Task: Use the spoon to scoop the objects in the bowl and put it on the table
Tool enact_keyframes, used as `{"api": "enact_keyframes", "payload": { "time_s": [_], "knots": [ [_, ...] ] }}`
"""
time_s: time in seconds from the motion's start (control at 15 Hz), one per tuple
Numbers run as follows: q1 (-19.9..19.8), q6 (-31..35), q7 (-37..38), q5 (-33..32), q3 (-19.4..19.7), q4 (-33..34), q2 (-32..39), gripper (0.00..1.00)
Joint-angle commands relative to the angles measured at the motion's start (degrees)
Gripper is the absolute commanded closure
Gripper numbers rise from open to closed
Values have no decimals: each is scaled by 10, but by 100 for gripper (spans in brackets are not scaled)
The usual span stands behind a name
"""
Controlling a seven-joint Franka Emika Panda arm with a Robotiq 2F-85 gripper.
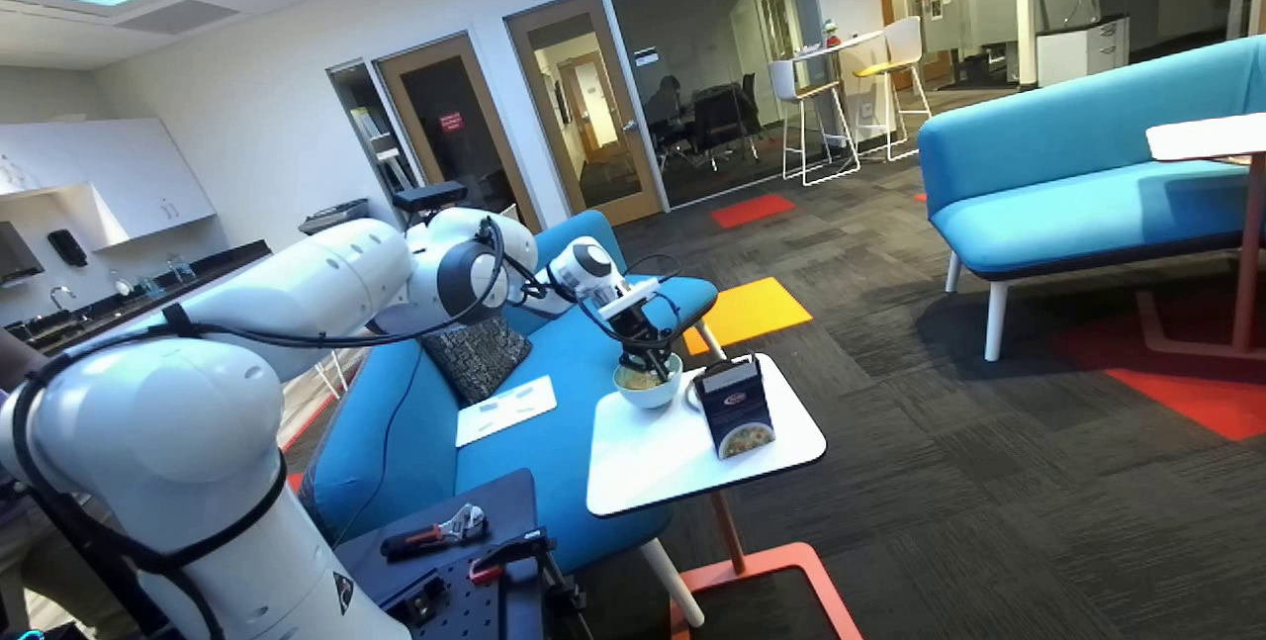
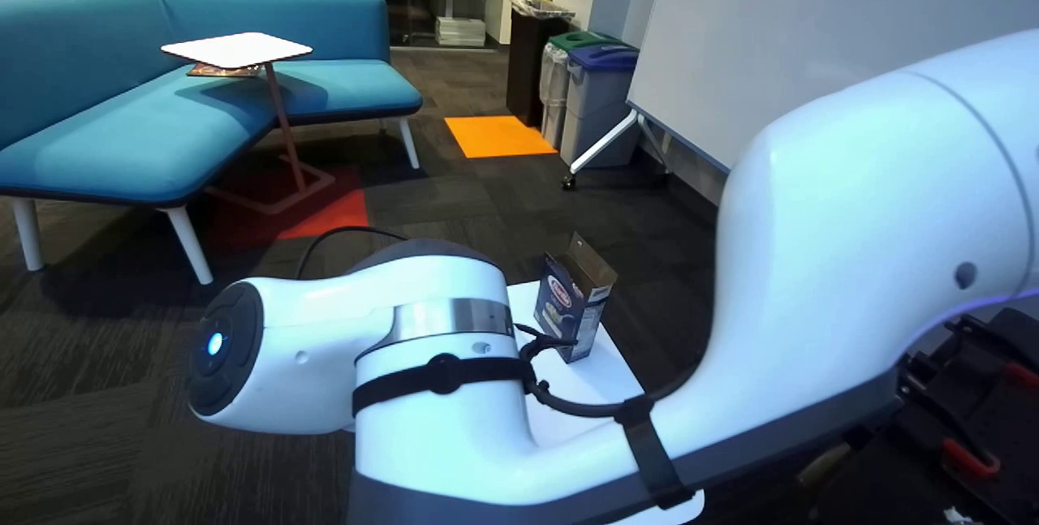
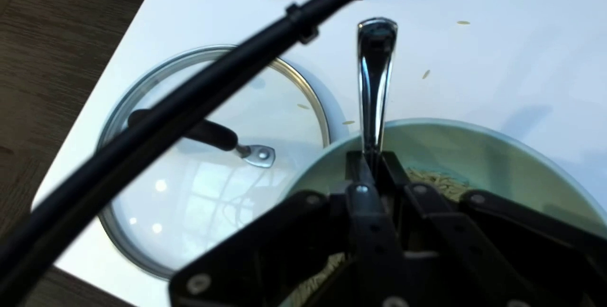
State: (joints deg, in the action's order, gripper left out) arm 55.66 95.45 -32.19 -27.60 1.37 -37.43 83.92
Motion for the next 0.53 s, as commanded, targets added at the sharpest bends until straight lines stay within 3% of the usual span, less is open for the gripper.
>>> {"api": "enact_keyframes", "payload": {
  "time_s": [0.0, 0.47],
  "knots": [
    [-10, 42, 20, -1, -2, -44, -20, 97],
    [-13, 72, 41, -8, 1, -84, -41, 97]
  ]
}}
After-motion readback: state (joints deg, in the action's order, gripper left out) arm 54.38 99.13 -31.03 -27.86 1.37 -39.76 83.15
